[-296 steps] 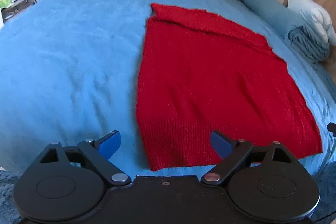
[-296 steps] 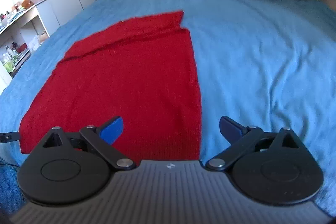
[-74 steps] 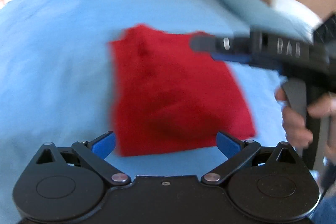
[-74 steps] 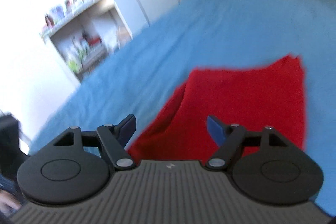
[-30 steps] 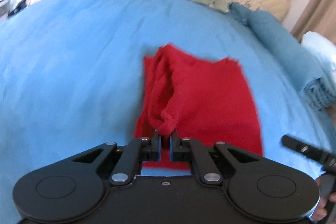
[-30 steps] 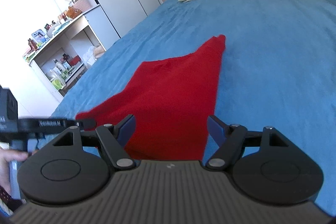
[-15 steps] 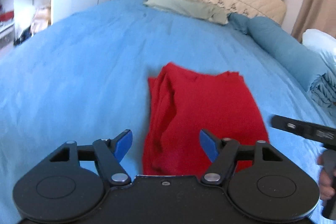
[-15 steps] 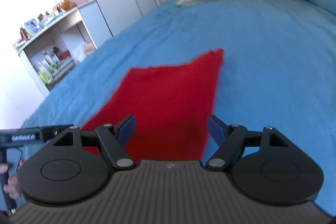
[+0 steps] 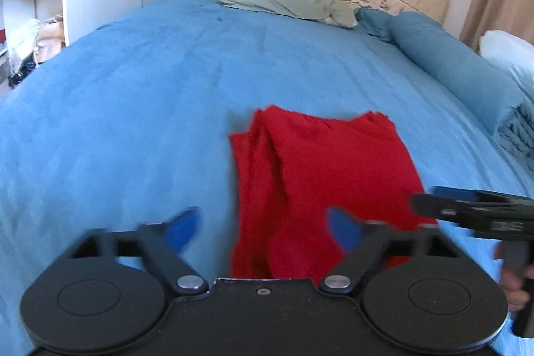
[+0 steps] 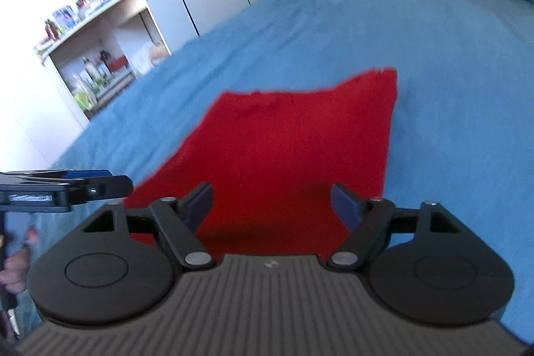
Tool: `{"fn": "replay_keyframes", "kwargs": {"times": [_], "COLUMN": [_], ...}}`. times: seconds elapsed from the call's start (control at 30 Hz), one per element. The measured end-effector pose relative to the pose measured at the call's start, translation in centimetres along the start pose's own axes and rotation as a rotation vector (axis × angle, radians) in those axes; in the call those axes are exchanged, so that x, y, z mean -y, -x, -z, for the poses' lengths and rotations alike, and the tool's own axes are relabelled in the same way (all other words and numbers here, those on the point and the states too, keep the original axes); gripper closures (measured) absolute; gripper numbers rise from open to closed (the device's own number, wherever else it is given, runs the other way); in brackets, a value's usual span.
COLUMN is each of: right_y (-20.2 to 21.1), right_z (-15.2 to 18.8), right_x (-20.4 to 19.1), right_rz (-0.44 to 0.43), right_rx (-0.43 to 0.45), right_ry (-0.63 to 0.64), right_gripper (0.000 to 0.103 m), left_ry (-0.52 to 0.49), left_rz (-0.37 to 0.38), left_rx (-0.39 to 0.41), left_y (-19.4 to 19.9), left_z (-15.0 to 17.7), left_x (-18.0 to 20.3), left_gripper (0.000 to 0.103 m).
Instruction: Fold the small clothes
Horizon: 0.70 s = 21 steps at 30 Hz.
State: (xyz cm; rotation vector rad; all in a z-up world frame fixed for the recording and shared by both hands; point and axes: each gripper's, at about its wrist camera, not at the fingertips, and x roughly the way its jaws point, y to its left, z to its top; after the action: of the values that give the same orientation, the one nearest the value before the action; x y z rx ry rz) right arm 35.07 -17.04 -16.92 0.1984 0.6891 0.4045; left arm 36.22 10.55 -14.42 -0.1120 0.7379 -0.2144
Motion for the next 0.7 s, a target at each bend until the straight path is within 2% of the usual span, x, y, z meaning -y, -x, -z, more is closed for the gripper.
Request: {"fn": "replay_keyframes", "kwargs": {"times": [0.13, 0.17, 0.27, 0.33, 0.37, 0.47, 0.53, 0.57, 0.6, 0.67, 0.7], "right_y": [1.1, 0.9, -0.1, -1.0, -1.3, -2.7, -3.6, -4.0, -4.2, -4.5, -4.8], "right_z": [-1.7, -2.1, -2.7, -2.8, -2.6, -1.5, -0.7, -0.4, -0.2, -0.3, -0.4], "right_x": [2.1, 2.8, 4.7, 5.9, 6.5, 7.8, 8.4, 8.5, 8.5, 8.3, 8.1], "right_rz": [0.023, 0.029, 0.038, 0.025, 0.020, -0.025, -0.057, -0.064, -0.064, -0.069, -0.072], "right_rx": [-0.003, -0.019, -0.078, -0.098, -0.107, -0.133, -0.151, -0.150, -0.136, -0.118, -0.121], "right_ry": [-0.035, -0.045, -0.101, -0.153, -0.181, -0.266, -0.310, -0.321, -0.324, -0.335, -0.340], "right_gripper": [0.000, 0.000, 0.000, 0.000, 0.000, 0.000, 0.008, 0.009, 0.010, 0.024, 0.030], "left_ry": [0.026, 0.026, 0.039, 0.086, 0.106, 0.131, 0.157, 0.177, 0.197, 0.213, 0.206], "left_rz": [0.043, 0.062, 0.174, 0.203, 0.205, 0.244, 0.279, 0.291, 0.307, 0.318, 0.298], "left_rx": [0.023, -0.002, -0.166, -0.230, -0.257, -0.277, -0.280, -0.285, -0.288, -0.290, -0.294], "left_y": [-1.1, -1.9, -6.0, -7.9, -8.8, -9.9, -10.5, -10.7, -11.1, -11.4, -11.5], "left_z": [-1.9, -2.4, -3.4, -3.5, -3.5, -3.3, -3.4, -3.3, -3.3, -3.5, -3.6], "left_x": [-0.9, -0.9, -1.6, -2.3, -2.6, -3.0, -3.1, -3.1, -3.1, -2.7, -2.4], "left_gripper": [0.000, 0.000, 0.001, 0.005, 0.010, 0.012, 0.014, 0.015, 0.018, 0.043, 0.049]}}
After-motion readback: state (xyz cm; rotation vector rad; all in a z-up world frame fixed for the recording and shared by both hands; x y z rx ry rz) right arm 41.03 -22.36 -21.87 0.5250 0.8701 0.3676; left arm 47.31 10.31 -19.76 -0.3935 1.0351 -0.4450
